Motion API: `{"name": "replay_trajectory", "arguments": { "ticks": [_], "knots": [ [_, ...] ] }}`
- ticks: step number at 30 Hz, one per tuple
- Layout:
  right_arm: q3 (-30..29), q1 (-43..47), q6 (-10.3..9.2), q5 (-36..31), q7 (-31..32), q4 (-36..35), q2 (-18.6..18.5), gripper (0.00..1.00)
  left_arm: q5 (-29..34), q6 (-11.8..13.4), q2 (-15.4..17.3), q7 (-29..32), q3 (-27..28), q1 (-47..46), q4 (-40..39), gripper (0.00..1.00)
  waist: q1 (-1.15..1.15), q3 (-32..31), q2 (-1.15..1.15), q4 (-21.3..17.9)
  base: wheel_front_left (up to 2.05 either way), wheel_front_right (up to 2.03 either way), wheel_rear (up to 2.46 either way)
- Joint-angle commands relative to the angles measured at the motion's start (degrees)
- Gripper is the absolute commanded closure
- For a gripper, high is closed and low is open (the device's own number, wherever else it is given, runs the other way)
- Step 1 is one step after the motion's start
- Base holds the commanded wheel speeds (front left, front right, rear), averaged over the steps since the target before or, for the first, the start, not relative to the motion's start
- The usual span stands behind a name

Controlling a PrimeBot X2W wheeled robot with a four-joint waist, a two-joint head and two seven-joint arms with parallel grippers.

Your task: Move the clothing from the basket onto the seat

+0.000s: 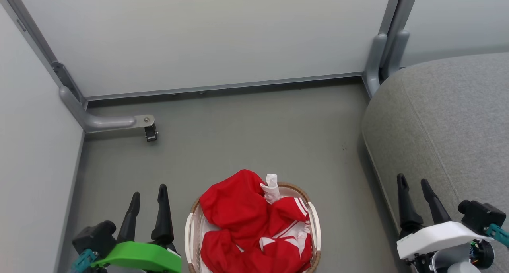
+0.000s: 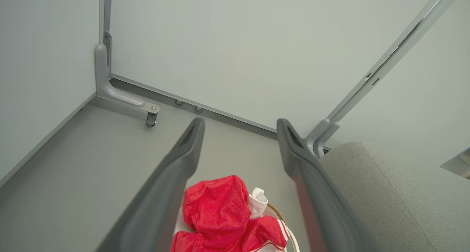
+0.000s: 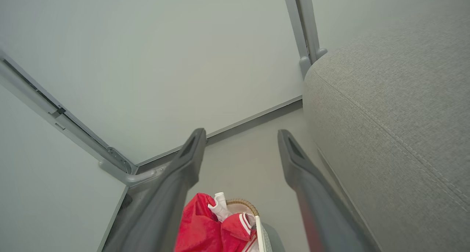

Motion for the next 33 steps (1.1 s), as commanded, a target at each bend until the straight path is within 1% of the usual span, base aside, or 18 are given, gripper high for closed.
{"name": "replay_trajectory", "arguments": {
  "ticks": [1,18,33],
  "knots": [
    [0.1,0.0,0.01,-1.7,-0.6,-0.2,-0.4,0.0,1.3,0.3,0.4,-0.5,-0.3,0.6,-0.1,0.0,0.0,0.0,0.0,0.0,0.0,0.0,0.0],
    [1.7,-0.5,0.02,-10.9,-2.7,1.4,-0.5,0.0,7.7,1.5,0.5,-2.6,-2.3,1.0,2.0,0.0,0.0,0.1,0.0,0.4,0.0,0.0,0.0],
    [2.5,1.0,0.01,-17.0,-4.3,1.9,-0.6,0.0,13.1,1.7,0.5,-4.3,-3.9,2.0,3.2,0.0,0.0,-0.3,0.0,0.7,0.0,0.0,0.0]
  ]
}}
